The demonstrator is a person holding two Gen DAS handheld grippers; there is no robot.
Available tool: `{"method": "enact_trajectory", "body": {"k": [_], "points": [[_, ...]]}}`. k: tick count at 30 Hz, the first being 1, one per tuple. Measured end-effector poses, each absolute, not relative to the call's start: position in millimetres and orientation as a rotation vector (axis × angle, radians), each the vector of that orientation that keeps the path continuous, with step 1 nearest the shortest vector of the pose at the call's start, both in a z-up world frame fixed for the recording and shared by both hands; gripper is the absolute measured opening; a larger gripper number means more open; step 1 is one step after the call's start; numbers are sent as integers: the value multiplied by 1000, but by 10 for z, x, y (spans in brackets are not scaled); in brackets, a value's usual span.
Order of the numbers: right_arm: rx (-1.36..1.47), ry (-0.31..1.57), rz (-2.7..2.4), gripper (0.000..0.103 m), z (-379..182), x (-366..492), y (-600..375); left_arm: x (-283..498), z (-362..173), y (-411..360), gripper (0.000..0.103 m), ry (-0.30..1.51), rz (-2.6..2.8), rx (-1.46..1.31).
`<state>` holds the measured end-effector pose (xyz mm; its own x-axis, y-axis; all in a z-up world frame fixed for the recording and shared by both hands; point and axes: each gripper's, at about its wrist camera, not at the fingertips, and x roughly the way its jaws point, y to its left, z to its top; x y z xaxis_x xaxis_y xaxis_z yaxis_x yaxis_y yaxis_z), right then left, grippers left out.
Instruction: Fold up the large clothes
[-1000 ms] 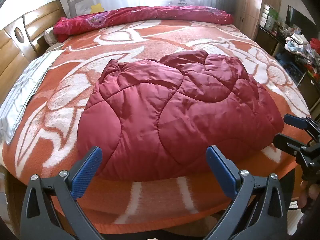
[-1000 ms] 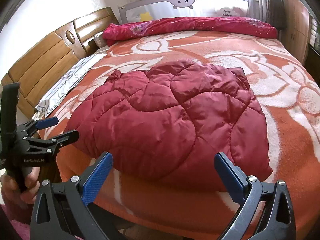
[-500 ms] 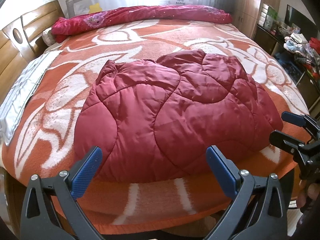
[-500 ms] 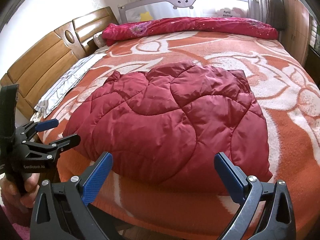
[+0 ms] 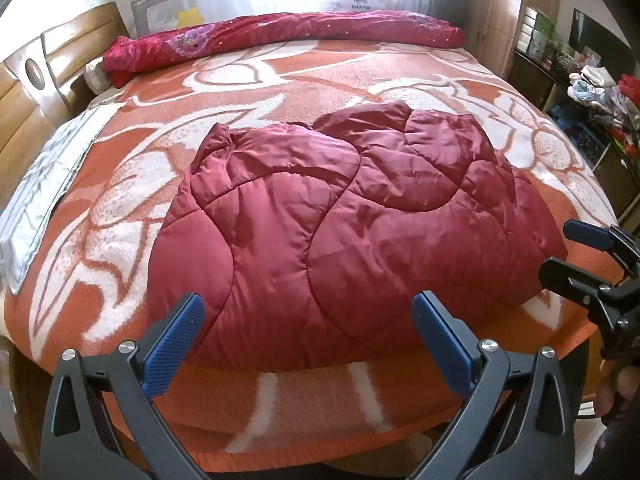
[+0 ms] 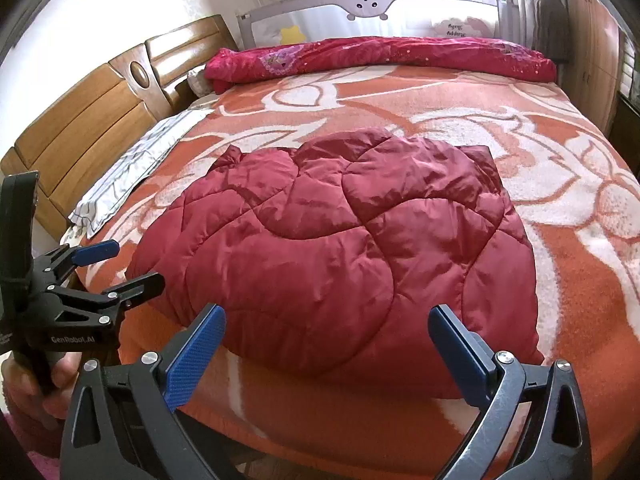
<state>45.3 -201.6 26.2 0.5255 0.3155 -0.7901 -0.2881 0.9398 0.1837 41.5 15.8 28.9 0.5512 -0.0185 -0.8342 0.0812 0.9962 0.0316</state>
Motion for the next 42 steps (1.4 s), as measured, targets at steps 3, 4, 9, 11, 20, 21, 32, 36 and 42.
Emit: {"method": "enact_trajectory", "body": {"k": [3,4,9,11,20,21,32,36,42], "points": [[31,951,361,102,267,458,-2014,422,288,159,103,988,-60,67],[31,951,360,102,267,457,-2014,418,289,157,103,987,-59,68],[29,951,359,102,276,470,-2014,466,284,163,103,995,-56,65],[29,950,359,102,280,478,-2014,481,280,170,103,998,-56,63],[27,956,360,102,285,513,-2022,485,279,166,103,998,-57,64],[26,957,359,102,283,524,-2022,492,277,163,103,999,-58,66],[27,964,357,102,236,509,-2014,512,273,154,103,1000,-59,66],[27,964,356,102,239,512,-2013,511,274,150,103,1000,-58,65],[27,965,356,102,239,515,-2013,522,270,144,103,1001,-58,66]]}}
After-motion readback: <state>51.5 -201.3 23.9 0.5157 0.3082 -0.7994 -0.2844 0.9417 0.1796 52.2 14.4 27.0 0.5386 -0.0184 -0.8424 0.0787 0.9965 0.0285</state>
